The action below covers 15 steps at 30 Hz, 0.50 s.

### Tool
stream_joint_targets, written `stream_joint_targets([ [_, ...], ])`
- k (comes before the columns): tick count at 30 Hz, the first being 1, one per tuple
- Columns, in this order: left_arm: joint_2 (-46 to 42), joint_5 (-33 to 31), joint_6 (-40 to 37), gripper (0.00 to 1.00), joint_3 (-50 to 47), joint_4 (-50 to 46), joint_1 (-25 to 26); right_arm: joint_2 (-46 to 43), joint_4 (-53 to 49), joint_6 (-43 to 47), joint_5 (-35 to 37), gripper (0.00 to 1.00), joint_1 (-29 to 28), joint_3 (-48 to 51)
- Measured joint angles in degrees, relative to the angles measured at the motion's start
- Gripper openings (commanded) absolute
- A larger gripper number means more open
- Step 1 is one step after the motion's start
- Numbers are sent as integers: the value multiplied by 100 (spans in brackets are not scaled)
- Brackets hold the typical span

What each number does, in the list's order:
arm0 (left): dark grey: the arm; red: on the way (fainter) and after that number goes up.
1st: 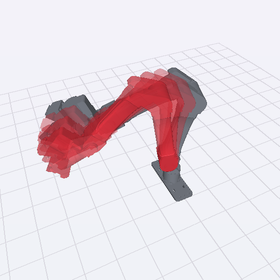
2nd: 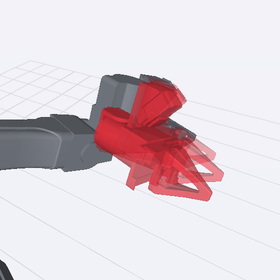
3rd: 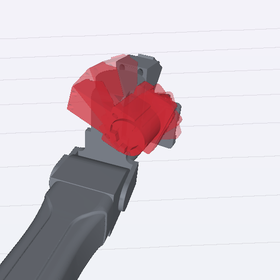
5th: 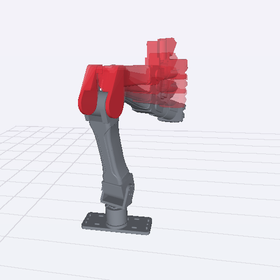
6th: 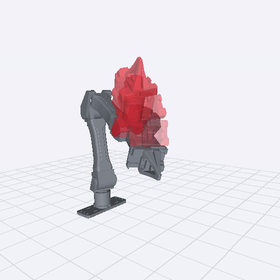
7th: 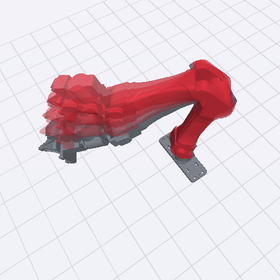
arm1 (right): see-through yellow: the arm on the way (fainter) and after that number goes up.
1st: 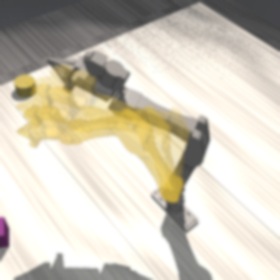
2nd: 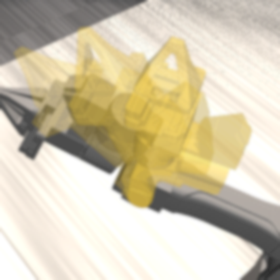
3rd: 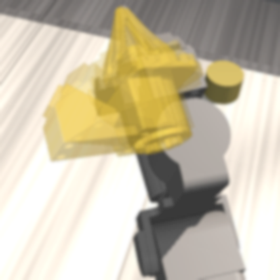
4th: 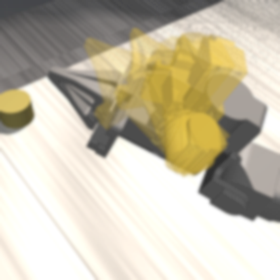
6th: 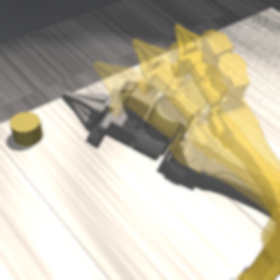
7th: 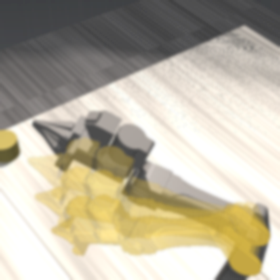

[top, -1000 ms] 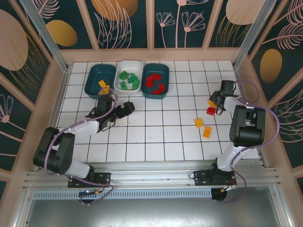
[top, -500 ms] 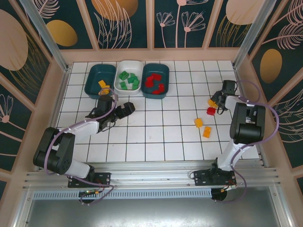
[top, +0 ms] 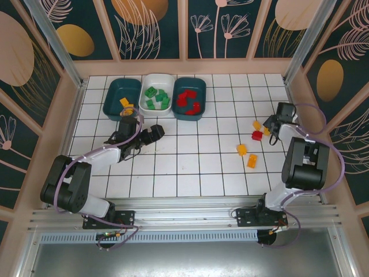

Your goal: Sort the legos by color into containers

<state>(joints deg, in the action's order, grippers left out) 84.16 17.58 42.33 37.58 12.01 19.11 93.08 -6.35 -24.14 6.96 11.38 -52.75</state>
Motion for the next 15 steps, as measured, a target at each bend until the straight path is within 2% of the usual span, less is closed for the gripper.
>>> stream_joint_targets([
  [15, -4, -2, -4, 98, 0, -4, 4, 568, 37, 122, -525, 57, 0, -24],
])
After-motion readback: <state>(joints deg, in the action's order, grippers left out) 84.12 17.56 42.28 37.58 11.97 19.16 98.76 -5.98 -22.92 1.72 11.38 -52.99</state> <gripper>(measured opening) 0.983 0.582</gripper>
